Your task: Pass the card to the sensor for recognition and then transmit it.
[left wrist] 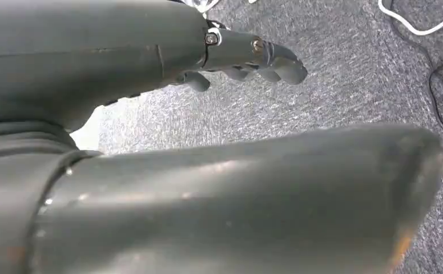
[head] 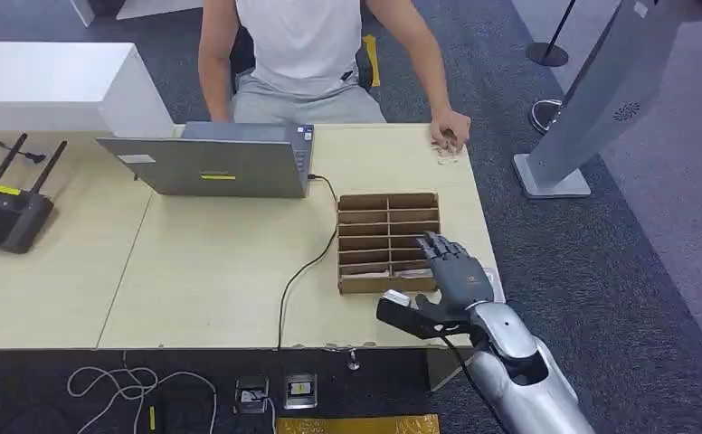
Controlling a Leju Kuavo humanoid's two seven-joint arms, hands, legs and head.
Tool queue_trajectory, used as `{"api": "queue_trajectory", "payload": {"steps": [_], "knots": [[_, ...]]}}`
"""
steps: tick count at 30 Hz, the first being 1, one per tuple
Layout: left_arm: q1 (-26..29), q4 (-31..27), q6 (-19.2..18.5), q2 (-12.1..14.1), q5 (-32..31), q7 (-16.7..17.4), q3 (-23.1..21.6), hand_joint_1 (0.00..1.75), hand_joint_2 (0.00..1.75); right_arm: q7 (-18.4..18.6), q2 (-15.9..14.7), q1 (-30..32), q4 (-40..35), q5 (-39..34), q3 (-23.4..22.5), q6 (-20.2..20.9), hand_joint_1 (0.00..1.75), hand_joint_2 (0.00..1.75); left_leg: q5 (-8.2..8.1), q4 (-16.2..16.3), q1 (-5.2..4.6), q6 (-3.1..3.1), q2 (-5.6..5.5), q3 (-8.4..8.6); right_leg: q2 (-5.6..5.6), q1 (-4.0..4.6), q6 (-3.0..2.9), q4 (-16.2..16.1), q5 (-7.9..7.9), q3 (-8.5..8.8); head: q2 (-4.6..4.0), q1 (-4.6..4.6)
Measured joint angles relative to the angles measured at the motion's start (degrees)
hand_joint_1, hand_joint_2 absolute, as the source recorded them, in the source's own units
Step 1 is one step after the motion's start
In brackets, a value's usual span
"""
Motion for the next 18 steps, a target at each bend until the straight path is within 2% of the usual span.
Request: {"api": "queue_trajectory", "payload": {"steps": [16, 18], "knots": [[0.01, 0.0, 0.11, -0.26, 0.0, 0.0, 0.0, 0.0, 0.0, -0.66, 0.13, -0.73, 2.27, -1.09, -0.11, -1.27, 1.69, 1.75, 0.0, 0.0, 0.0, 0.0, 0.0, 0.01, 0.02, 0.0, 0.0, 0.0, 0.0, -0.01, 0.0, 0.0], [0.0, 0.0, 0.17, -0.35, 0.0, 0.0, 0.02, 0.0, 0.0, -0.68, 0.17, -0.83, 2.62, -1.11, -0.11, -1.57, 1.73, 1.75, 0.0, 0.0, 0.0, 0.0, 0.0, 0.01, 0.03, 0.0, 0.0, 0.0, 0.0, 0.0, 0.0, 0.0]]}}
